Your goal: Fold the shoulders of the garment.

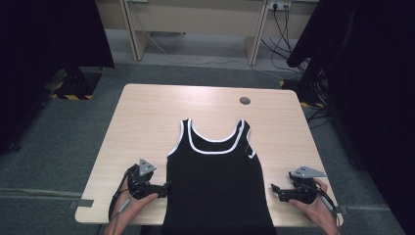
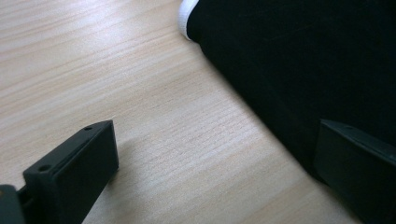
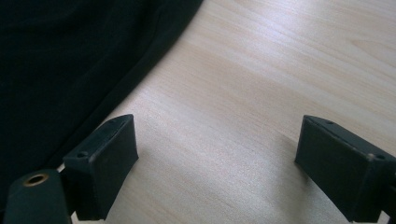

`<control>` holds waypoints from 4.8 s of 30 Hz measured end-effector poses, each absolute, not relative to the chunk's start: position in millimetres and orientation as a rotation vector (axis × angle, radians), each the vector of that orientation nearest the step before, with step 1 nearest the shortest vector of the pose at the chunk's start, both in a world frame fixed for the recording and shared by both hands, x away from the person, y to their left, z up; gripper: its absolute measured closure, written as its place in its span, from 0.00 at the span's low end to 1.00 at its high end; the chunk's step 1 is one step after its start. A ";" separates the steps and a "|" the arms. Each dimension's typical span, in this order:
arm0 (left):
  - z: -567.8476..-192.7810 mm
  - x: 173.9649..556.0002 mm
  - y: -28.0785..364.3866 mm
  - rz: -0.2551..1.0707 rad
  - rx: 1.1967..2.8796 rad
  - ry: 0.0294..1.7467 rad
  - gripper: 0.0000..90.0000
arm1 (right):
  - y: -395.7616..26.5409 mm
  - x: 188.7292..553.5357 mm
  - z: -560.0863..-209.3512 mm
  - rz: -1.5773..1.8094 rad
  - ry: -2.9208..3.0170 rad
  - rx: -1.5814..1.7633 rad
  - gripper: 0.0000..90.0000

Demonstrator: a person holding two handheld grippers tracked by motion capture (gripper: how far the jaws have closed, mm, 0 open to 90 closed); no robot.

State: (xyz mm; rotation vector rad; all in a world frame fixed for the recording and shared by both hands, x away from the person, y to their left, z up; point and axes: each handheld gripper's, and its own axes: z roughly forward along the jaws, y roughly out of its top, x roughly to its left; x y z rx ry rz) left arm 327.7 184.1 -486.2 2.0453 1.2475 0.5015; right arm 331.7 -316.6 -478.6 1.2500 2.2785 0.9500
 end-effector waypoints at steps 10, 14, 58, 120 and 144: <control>-485.8 329.0 185.7 0.478 2.035 1.235 0.00 | -316.9 332.0 -478.5 0.950 2.281 1.247 0.15; -485.3 331.7 185.2 0.457 2.023 1.224 0.02 | -316.9 332.0 -478.5 0.951 2.282 1.247 0.15; -461.5 419.3 144.3 0.442 2.019 1.168 0.10 | -316.7 333.6 -478.5 0.953 2.284 1.248 0.14; -467.2 513.4 92.1 0.463 2.111 1.225 0.92 | -316.1 336.7 -478.7 0.956 2.290 1.238 0.14; -431.2 451.0 79.9 0.414 2.027 1.011 0.92 | -315.9 336.9 -478.7 0.955 2.289 1.240 0.14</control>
